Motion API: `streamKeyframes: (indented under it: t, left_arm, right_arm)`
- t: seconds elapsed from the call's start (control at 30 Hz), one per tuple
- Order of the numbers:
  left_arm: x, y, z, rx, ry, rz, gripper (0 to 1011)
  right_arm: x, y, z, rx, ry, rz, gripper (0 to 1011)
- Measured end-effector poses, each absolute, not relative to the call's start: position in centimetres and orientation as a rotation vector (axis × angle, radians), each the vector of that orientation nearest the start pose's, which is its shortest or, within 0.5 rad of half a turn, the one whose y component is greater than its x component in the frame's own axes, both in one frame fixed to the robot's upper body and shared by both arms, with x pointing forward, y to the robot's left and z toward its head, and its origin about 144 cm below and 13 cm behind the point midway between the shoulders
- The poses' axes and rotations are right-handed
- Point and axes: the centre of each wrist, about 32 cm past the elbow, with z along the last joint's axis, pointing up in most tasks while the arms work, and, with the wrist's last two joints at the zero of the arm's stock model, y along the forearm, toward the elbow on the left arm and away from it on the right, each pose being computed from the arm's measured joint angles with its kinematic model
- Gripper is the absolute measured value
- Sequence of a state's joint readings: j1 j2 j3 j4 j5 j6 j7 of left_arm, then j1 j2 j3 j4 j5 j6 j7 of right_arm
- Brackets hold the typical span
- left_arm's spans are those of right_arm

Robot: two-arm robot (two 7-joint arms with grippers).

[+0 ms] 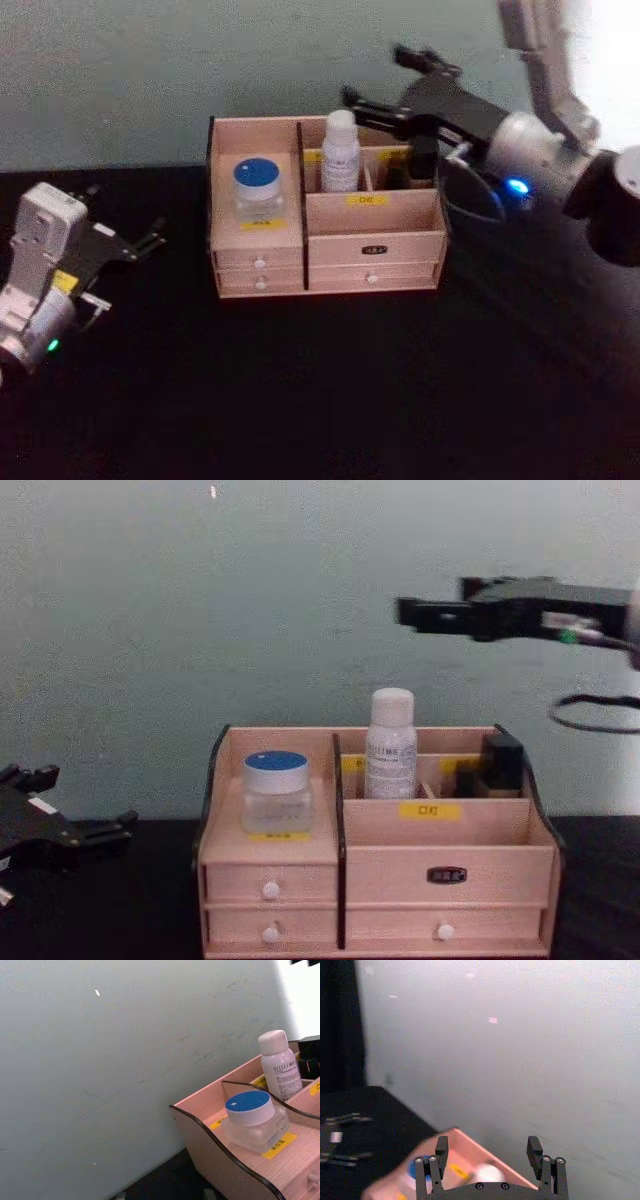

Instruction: Pick up the facial cleanser and watermelon frost from the table and place them into the tiered storage box.

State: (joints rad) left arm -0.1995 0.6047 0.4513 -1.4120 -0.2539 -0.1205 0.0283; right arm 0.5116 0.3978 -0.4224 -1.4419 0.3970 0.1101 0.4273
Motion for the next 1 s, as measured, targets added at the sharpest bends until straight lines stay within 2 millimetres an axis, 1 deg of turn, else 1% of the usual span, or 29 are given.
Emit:
streamKeyframes:
  t: [0.03, 0.07, 0.13, 0.2, 0.3, 0.33, 0.37, 0.43, 0.53, 0.57, 0.63, 0.87, 1.0]
  left_arm:
    - [48.9, 31.0, 114.0, 0.304, -0.285, 1.248, 1001]
    - [48.9, 31.0, 114.0, 0.304, -0.285, 1.248, 1001]
    - [48.9, 31.0, 114.0, 0.304, -0.285, 1.248, 1001]
    - [48.9, 31.0, 114.0, 0.304, -0.285, 1.248, 1001]
    - [48.9, 31.0, 114.0, 0.304, -0.285, 1.248, 1001]
    - [48.9, 31.0, 114.0, 0.304, -0.285, 1.248, 1001]
    - [48.9, 31.0, 114.0, 0.304, -0.285, 1.248, 1001]
    - [48.9, 31.0, 114.0, 0.304, -0.285, 1.248, 1001]
    - [48.9, 31.0, 114.0, 0.304, -0.285, 1.248, 1001]
    - [48.9, 31.0, 114.0, 0.304, -0.285, 1.248, 1001]
    - [48.9, 31.0, 114.0, 0.304, -0.285, 1.248, 1001]
    - [48.9, 31.0, 114.0, 0.304, -0.285, 1.248, 1001]
    - [48.9, 31.0, 114.0, 0.304, -0.285, 1.248, 1001]
  right_arm:
    - [56.8, -23.6, 126.7, -0.047, -0.173, -0.826, 1003]
    - [56.3, -24.5, 126.2, -0.043, -0.171, -0.868, 1003]
    - [55.7, -25.7, 125.5, -0.037, -0.163, -0.924, 1002]
    - [55.2, -26.4, 124.8, -0.036, -0.154, -0.960, 1003]
    - [53.9, -27.9, 123.0, -0.032, -0.136, -1.046, 1003]
    - [53.9, -27.9, 123.0, -0.032, -0.136, -1.046, 1002]
    - [53.3, -28.4, 122.1, -0.035, -0.128, -1.077, 1003]
    - [52.9, -28.7, 121.4, -0.036, -0.124, -1.100, 1002]
    - [51.7, -29.4, 119.3, -0.033, -0.106, -1.144, 1003]
    - [51.7, -29.4, 119.3, -0.033, -0.106, -1.144, 1003]
    - [50.9, -29.7, 118.0, -0.031, -0.091, -1.162, 1003]
    - [49.7, -30.3, 115.8, -0.024, -0.045, -1.192, 1003]
    - [49.4, -30.3, 115.0, -0.032, -0.020, -1.202, 1003]
